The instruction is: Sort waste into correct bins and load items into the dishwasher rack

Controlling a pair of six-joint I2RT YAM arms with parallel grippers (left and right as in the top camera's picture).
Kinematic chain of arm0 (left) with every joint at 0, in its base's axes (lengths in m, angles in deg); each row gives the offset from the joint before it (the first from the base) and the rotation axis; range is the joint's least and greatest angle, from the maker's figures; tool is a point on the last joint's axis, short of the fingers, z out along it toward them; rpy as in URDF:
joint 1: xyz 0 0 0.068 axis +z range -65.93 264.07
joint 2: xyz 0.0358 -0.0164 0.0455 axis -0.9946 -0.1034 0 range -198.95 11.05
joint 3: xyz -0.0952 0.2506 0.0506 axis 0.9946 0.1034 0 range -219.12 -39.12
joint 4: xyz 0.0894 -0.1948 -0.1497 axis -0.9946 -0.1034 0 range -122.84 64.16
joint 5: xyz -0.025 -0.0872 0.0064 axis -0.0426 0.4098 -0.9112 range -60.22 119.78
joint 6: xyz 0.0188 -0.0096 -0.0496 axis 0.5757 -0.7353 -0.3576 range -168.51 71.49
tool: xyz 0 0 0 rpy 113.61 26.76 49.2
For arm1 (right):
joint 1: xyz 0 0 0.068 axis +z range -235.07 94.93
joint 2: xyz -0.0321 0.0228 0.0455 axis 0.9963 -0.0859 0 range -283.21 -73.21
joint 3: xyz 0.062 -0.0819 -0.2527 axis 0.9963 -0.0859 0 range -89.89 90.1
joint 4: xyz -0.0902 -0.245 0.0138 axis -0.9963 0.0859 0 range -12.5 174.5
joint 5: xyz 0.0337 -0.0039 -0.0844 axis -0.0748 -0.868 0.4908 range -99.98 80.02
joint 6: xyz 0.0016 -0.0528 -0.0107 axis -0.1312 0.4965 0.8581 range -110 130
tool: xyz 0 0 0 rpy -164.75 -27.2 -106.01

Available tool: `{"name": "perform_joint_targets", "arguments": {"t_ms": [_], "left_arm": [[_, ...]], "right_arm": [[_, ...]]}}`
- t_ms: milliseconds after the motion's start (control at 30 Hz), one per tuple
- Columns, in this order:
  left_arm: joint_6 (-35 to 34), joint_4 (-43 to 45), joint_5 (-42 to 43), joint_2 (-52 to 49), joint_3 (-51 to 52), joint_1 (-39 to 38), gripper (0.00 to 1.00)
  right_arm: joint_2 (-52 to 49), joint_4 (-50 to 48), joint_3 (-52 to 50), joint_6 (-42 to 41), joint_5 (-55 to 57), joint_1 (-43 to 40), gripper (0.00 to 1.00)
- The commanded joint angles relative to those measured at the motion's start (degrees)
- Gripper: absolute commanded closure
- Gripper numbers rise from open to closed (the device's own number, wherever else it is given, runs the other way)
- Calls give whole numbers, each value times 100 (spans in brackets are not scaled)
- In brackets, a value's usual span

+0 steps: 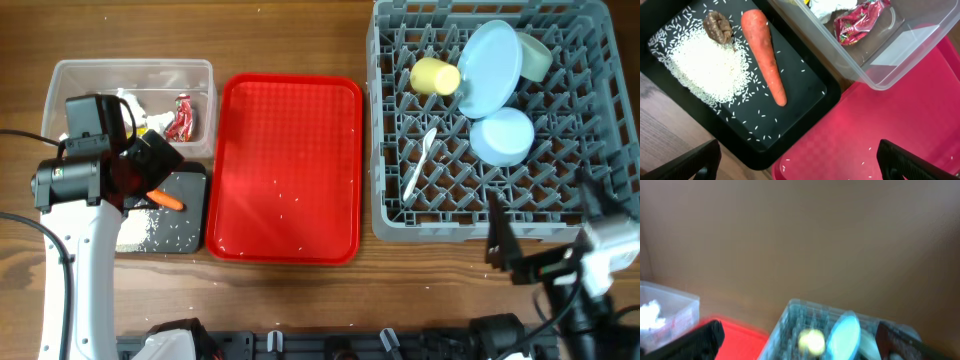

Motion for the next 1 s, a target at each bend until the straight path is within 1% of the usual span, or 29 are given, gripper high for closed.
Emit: {"name": "perform_joint_targets", "arguments": {"t_ms": [0, 33, 67, 133, 200, 300, 367, 500, 533, 600, 967], "left_arm": [[-35, 7, -81, 57, -52, 37, 0], [-35, 7, -81, 57, -52, 37, 0], [-35, 7, -81, 57, -52, 37, 0], [-35, 7, -81, 57, -52, 37, 0], [-35, 7, -79, 57, -52, 37, 0], [-35, 7, -81, 57, -52, 37, 0], [-35, 7, -81, 57, -52, 37, 0], [-35, 7, -81, 57, -52, 37, 0], [-35, 7, -81, 57, -52, 37, 0], [-35, 7, -81, 57, -52, 37, 0], [-35, 7, -81, 57, -52, 37, 0]], "right_arm": [[1019, -1217, -1733, -402, -308, 11, 0], [1211, -1639, -2159, -542, -308, 4, 0], [1451, -2264, -2776, -804, -267, 0, 0], [1687, -2944, -3471, -1200, -142, -4, 0], [1681, -3550, -4100, -1582, 31, -2, 0], [1679, -4249, -4819, -1587, 328, -2, 0], [1679, -4476, -5112, -1587, 387, -2, 0], [1681, -3954, -5163, -1602, 402, 2, 0], [1681, -3515, -5163, -1565, 409, 2, 0], [1681, -2986, -5163, -1561, 420, 2, 0], [1628, -3034, -5160, -1578, 380, 2, 0]]}}
